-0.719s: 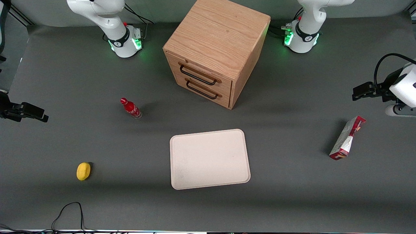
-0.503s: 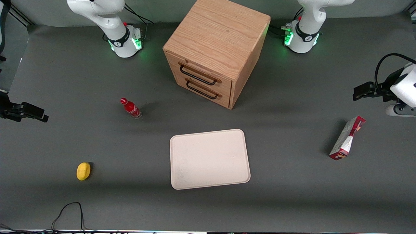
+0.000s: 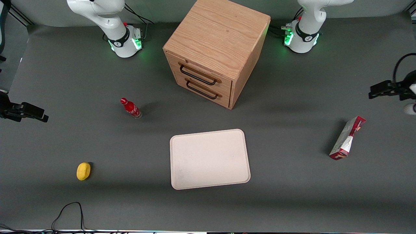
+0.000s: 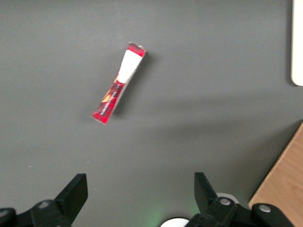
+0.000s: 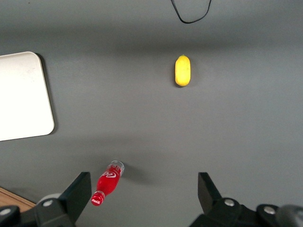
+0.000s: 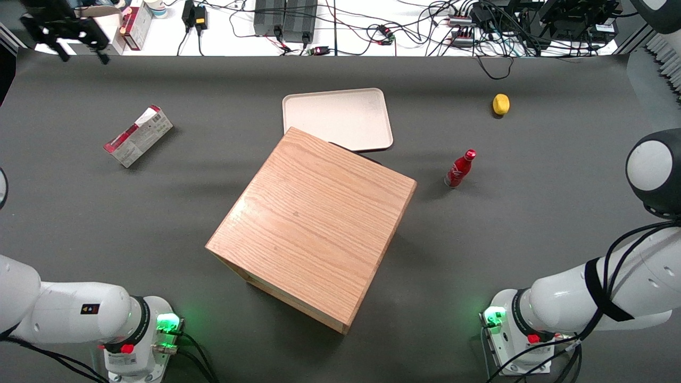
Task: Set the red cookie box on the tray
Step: 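Move the open left gripper over the red-and-white cookie box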
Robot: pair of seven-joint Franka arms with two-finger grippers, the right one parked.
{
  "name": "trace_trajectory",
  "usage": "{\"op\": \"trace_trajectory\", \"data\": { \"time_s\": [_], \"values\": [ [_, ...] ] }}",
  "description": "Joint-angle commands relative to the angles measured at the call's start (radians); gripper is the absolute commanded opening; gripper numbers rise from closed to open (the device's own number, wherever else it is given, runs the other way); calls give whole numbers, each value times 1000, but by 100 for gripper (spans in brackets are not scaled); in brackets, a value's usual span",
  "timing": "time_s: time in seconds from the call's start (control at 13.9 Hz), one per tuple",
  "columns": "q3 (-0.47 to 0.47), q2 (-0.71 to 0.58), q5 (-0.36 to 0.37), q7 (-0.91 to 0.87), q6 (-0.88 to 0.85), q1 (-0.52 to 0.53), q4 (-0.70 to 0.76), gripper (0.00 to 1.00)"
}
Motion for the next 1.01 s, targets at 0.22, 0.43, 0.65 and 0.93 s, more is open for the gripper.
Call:
{"op": "trace_trajectory", "data": {
  "time_s": [0.22, 0.43, 0.65, 0.93],
  "values": [
    [-3, -182, 12, 164, 161, 110, -293, 100],
    [-3, -159, 20, 400, 180, 109, -297, 100],
    [-3, -139, 26, 754, 209, 110, -287, 100],
    [-7, -96, 29, 771, 247, 101, -295, 100]
  ]
}}
